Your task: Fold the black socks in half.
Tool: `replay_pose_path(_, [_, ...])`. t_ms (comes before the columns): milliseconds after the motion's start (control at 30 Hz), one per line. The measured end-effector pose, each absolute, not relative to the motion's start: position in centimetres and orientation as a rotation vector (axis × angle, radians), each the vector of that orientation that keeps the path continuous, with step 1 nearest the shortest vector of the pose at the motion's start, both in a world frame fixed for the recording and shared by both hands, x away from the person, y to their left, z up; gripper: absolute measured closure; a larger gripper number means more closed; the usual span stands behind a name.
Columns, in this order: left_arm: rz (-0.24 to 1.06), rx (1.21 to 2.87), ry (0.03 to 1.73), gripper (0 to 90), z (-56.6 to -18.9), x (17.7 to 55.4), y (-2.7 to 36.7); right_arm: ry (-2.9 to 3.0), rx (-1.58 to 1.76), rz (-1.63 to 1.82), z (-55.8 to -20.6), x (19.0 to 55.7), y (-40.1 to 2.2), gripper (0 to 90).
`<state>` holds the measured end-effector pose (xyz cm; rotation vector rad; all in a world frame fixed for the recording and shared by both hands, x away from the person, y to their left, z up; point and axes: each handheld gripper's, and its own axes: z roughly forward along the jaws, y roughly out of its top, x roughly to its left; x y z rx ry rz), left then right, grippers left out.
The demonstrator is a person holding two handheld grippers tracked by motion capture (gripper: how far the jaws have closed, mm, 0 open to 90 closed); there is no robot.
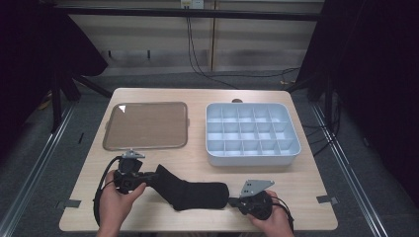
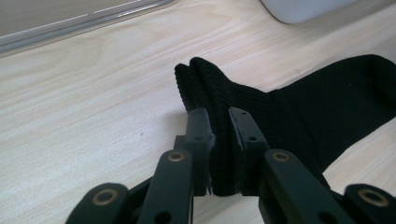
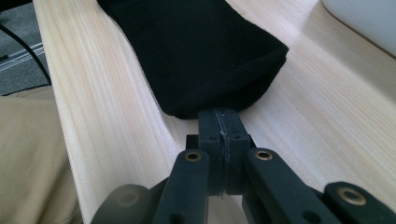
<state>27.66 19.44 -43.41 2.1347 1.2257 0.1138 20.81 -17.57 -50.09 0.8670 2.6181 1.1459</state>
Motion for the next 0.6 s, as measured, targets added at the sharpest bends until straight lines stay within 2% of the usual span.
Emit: replay_pose_path(600, [0.094,2.176,1.164,78.9,-41.9,27.6,17.7,2.613,0.873,1.149,-50.1,20.9,-17.2,89.7])
